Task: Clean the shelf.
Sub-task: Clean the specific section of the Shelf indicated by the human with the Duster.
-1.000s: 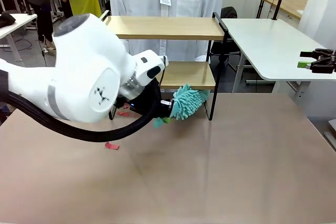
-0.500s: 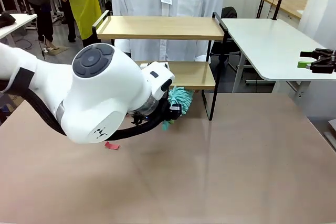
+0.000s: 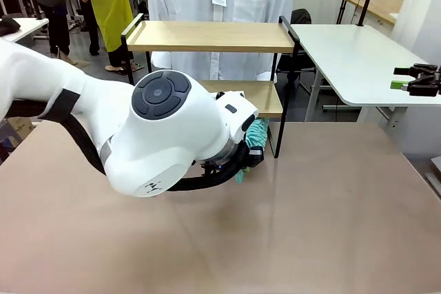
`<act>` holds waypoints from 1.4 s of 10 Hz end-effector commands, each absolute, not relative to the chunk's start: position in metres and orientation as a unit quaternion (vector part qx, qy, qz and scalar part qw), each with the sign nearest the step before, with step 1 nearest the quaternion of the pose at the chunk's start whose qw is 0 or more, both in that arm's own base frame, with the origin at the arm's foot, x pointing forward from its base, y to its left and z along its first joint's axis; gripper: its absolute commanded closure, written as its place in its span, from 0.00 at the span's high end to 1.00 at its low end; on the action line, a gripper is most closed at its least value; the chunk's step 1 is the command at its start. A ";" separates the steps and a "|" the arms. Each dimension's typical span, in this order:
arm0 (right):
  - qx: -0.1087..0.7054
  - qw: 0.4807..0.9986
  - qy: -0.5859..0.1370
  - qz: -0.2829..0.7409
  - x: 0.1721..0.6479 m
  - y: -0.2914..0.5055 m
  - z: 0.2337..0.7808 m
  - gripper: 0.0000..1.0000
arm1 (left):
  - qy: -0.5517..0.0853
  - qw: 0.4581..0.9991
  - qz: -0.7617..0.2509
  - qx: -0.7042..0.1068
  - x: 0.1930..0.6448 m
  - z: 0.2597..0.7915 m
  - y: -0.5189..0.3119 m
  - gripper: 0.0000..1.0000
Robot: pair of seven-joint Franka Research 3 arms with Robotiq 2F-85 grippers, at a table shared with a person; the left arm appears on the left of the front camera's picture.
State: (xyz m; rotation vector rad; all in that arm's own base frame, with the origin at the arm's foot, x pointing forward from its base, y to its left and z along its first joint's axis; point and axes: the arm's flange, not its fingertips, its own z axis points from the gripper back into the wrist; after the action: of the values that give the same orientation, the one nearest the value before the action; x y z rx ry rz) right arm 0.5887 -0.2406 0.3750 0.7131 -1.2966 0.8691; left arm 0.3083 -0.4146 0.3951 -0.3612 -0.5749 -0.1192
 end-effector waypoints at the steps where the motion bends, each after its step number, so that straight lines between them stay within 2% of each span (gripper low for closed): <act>1: 0.311 0.654 -0.572 0.385 0.590 -0.238 0.379 1.00 | -0.291 0.937 -0.056 -0.183 0.331 0.362 -0.447 0.13; 7: 0.311 0.654 -0.572 0.385 0.590 -0.238 0.379 1.00 | -0.273 0.944 -0.072 -0.173 0.339 0.331 -0.455 0.13; 8: 0.311 0.654 -0.572 0.385 0.590 -0.238 0.379 1.00 | -0.270 0.945 -0.076 -0.170 0.308 0.371 -0.420 0.13; 12: 0.311 0.654 -0.572 0.385 0.590 -0.238 0.379 1.00 | -0.266 0.946 -0.076 -0.166 0.309 0.366 -0.420 0.13; 14: 0.311 0.654 -0.572 0.385 0.590 -0.238 0.379 1.00 | -0.258 0.953 -0.081 -0.139 0.315 0.351 -0.421 0.13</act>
State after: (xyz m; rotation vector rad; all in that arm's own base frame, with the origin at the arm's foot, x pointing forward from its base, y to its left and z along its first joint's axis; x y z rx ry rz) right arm 0.5887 -0.2406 0.3751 0.7129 -1.2966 0.8691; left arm 0.3085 -0.4173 0.3598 -0.3075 -0.5250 -0.1538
